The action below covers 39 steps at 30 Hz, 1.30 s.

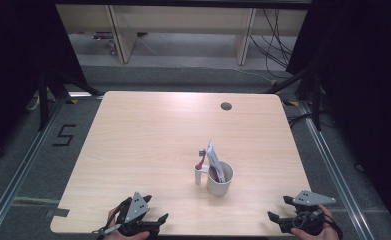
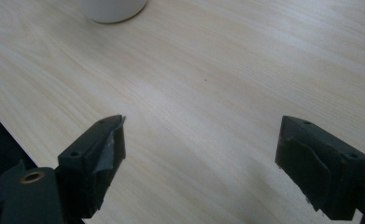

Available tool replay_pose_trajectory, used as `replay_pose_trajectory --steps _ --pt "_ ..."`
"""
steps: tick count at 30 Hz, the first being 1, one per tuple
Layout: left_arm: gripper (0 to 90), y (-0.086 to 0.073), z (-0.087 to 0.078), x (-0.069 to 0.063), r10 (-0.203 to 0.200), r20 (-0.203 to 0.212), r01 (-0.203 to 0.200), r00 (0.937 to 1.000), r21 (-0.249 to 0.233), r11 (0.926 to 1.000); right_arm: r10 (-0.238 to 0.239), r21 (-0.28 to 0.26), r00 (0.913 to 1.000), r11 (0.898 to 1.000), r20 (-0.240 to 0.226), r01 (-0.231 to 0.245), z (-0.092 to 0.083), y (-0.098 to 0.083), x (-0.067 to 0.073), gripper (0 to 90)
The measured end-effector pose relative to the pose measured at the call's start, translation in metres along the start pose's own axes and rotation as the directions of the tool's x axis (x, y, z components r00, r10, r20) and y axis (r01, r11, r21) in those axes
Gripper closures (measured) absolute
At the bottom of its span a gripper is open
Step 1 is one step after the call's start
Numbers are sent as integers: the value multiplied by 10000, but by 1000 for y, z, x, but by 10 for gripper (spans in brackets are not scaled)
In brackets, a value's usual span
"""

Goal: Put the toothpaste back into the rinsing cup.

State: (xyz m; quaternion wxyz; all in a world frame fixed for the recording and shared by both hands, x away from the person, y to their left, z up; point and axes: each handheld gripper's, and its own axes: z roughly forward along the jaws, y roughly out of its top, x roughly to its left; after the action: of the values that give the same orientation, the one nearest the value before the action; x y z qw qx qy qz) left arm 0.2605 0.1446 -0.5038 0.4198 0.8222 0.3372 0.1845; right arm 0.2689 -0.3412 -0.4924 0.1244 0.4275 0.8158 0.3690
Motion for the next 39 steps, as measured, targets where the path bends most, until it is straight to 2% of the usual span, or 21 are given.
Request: replay_pose_trajectory --steps 1,2,3,4,5,6,8,9,10,11,13,14,16,18,19,20,21,22,24,25,39 --pt "207 0 0 -1 -68 -2 68 10000 -32 10000 -104 -12 9999 9999 62 104 0 0 -1 166" --pt "207 0 0 1 86 1 -86 10000 -1 10000 -101 38 9999 9999 47 101 0 -1 -1 166" --pt "207 0 0 -1 -129 -8 129 9999 -21 9999 -116 0 9999 9999 59 116 0 -1 -1 166" --pt "207 0 0 1 106 -30 -106 9999 -12 9999 -368 77 9992 9993 174 367 -1 -1 -2 166" --pt "207 0 0 -1 -51 -31 51 10000 65 10000 -296 143 9995 9995 126 294 -1 -1 -2 166" --pt "207 0 0 -1 -134 -33 134 9999 11 9999 8 188 10000 9998 33 -9 -1 -2 1 166" --pt "207 0 1 1 198 -30 -198 9998 -62 9998 -240 184 9996 9995 145 237 -1 -2 -1 166" --pt "206 0 1 1 157 -46 -158 9999 -35 9999 -291 173 9994 9994 179 288 -1 -3 -1 166" --pt "207 0 0 -1 -125 -32 125 9999 -4 9999 141 327 9999 9994 78 -144 -2 -4 2 166" --pt "207 0 1 -1 -127 25 127 9999 -89 9999 107 306 9999 9995 64 -109 -1 -5 2 166" --pt "207 0 0 0 1 -23 -1 10000 30 10000 -307 230 9994 9993 181 302 -2 -5 0 166" --pt "207 0 0 0 9 -33 -9 10000 31 10000 -162 307 9999 9994 20 161 -2 -5 1 166" --pt "207 0 0 1 65 -6 -65 10000 15 10000 32 396 9999 9992 142 -37 -3 -7 3 166" --pt "207 0 0 -1 -78 49 78 10000 -19 10000 -400 358 9990 9986 220 392 -3 -7 1 166" --pt "207 0 0 0 -58 51 58 10000 -9 10000 -330 320 9994 9990 72 328 -2 -7 1 166" --pt "207 0 0 0 -54 51 54 10000 -8 10000 -310 344 9994 9989 167 304 -3 -8 2 166" --pt "207 0 0 -1 -57 56 57 10000 -4 10000 78 461 9999 9989 76 -82 -3 -9 5 166" --pt "207 0 0 -1 -68 59 68 10000 -7 10000 -361 389 9991 9986 236 351 -4 -8 2 166" --pt "207 0 0 -1 -84 59 84 9999 -8 10000 -271 463 9995 9986 140 264 -4 -9 3 166" --pt "207 0 0 -1 -80 59 80 10000 -17 10000 117 525 9999 9985 98 -122 -4 -10 6 166" --pt "207 0 1 -1 -103 -18 103 9999 -60 9999 102 519 9998 9986 142 -110 -3 -10 5 166"
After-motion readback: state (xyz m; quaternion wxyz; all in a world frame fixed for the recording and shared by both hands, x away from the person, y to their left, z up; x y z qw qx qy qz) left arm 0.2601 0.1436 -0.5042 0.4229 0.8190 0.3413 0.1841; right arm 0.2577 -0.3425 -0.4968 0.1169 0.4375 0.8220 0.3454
